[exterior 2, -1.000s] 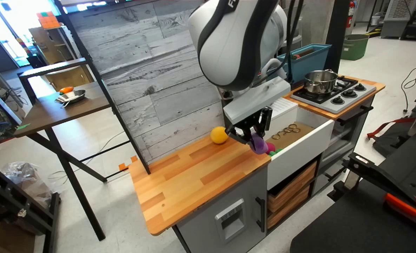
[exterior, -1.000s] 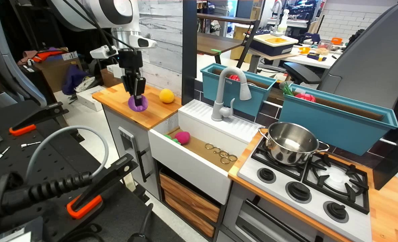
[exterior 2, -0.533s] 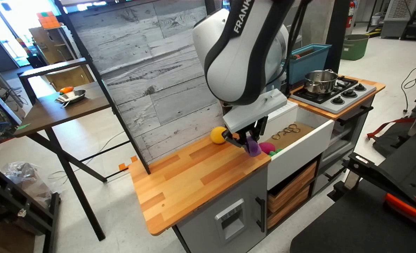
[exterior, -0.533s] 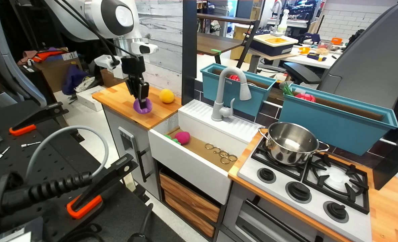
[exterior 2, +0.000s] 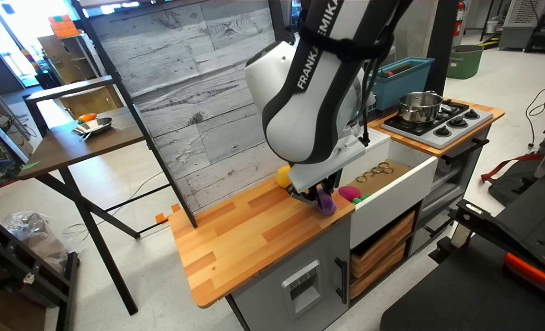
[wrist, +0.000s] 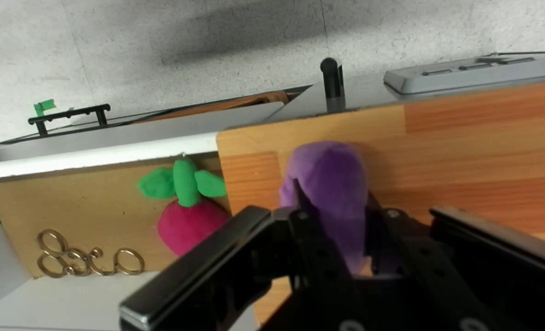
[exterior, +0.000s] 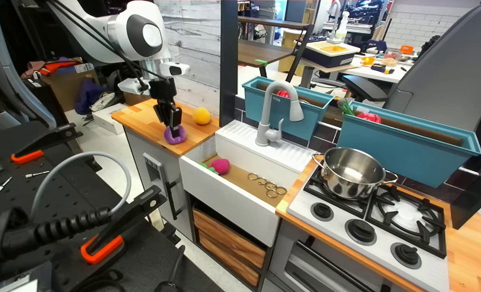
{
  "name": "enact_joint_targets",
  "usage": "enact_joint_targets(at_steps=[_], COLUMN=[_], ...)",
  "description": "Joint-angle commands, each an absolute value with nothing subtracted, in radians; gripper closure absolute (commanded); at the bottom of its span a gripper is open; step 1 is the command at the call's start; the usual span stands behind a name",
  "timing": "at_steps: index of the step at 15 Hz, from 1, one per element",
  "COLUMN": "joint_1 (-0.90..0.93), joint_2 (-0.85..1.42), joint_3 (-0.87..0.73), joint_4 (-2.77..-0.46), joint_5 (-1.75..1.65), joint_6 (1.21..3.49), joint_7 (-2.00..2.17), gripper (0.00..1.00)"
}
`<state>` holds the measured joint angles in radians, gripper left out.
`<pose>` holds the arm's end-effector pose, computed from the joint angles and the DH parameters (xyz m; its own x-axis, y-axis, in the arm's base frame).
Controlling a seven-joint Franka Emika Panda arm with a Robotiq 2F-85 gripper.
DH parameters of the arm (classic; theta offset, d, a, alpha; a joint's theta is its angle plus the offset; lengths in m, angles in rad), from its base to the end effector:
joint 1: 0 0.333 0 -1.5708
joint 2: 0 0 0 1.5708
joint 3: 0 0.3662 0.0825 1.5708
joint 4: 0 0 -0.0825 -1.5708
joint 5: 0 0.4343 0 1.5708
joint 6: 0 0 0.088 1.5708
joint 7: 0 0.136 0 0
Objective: Move the purple object to the right
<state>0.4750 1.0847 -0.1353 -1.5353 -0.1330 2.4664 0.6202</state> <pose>0.6772 0.2434 -0.0464 0.9935 -0.1104 -0.0263 -0.1006 -0.9642 0.2452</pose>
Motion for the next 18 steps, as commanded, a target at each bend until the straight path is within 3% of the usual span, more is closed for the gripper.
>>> enact_joint_targets(at_steps=[1,8,18], joint_1=[0.492,0.44,0.304], joint_2=[1.139,1.1,0.755], joint_3=[-0.15,-0.067,0.178], joint_4=[-1.444,-1.453,-1.657], joint_5=[-0.153,-0.095,0.088], joint_6=[2.468,2.433,2.243], joint_7=[0.639,0.573,0.286], gripper=[0.49,0.01,0.0])
